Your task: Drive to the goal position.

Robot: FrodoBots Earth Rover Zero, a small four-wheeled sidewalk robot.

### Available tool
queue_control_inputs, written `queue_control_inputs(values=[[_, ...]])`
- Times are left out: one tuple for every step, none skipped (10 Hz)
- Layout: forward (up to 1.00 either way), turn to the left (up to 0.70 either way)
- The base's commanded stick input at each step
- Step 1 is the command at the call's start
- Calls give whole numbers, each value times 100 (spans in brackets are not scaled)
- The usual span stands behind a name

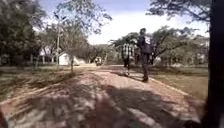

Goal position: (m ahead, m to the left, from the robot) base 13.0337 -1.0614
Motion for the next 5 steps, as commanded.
queue_control_inputs(values=[[85, 0], [85, 0], [85, 0], [85, 0], [85, 0]])
